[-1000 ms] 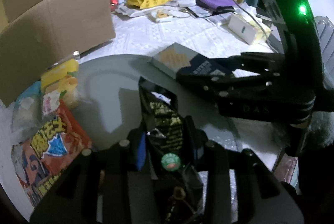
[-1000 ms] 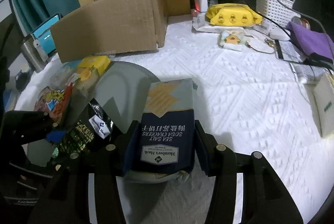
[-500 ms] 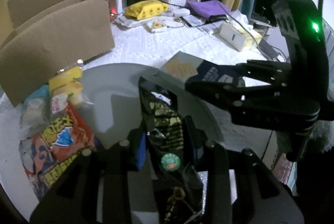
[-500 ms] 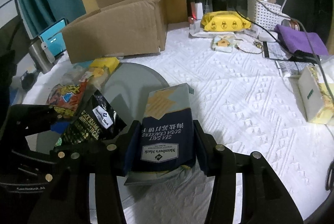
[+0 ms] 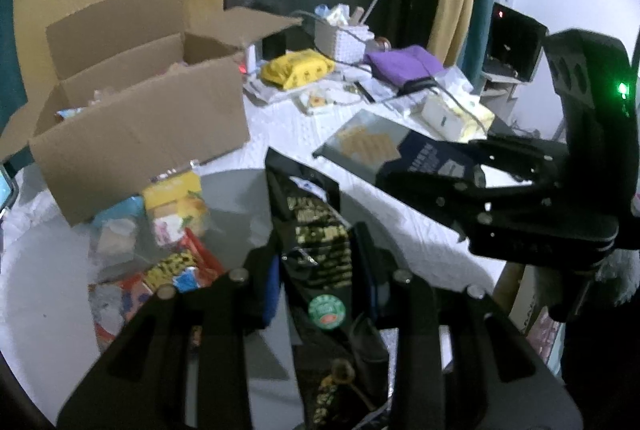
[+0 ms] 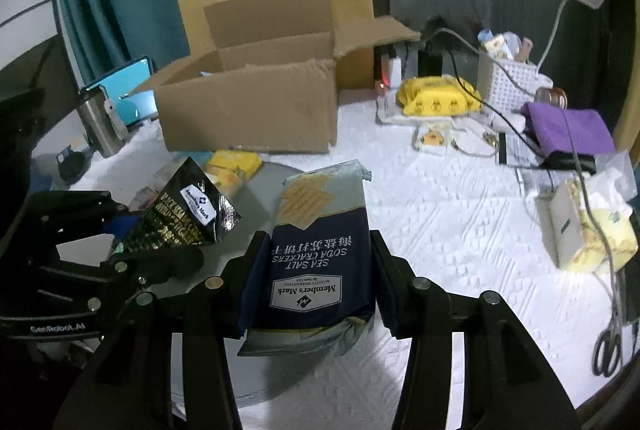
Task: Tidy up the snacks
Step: 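Carry the black-and-gold packet and blue cracker box over the cardboard box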
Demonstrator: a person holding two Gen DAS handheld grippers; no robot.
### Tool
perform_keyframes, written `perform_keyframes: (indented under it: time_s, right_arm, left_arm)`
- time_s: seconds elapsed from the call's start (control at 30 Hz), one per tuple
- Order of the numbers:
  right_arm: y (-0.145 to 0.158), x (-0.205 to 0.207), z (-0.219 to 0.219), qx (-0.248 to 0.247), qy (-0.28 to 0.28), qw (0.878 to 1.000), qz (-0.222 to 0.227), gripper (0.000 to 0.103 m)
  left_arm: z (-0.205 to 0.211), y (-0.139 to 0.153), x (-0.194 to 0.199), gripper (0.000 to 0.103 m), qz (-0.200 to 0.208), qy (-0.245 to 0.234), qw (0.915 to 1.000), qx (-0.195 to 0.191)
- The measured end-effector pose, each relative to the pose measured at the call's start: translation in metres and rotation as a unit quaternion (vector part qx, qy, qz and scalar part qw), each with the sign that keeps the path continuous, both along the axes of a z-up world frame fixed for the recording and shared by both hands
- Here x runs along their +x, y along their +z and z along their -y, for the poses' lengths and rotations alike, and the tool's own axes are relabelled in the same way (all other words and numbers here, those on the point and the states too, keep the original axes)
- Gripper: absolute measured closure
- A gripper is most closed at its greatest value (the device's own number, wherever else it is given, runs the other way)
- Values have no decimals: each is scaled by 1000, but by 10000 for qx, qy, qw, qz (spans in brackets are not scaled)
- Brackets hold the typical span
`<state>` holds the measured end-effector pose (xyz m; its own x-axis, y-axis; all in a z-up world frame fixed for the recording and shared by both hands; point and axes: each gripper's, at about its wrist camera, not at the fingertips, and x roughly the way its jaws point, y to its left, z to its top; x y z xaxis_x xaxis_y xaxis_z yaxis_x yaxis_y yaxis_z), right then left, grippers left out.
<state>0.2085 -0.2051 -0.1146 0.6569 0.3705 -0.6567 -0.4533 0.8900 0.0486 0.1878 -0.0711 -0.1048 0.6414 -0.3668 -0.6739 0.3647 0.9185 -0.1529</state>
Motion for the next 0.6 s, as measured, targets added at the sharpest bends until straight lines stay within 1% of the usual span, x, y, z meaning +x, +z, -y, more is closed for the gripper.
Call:
perform_keyframes:
  time_s: [0.3,0.6]
  right_arm:
    - [22,-5,-13,5,114,9997,217,52]
    - [49,-3,-30,7,259,9985,478,52]
  left_arm:
    - [-14,28,-6,69,314,82,9994,-81]
    - [-34,56,-2,69,630,217,9977,-151]
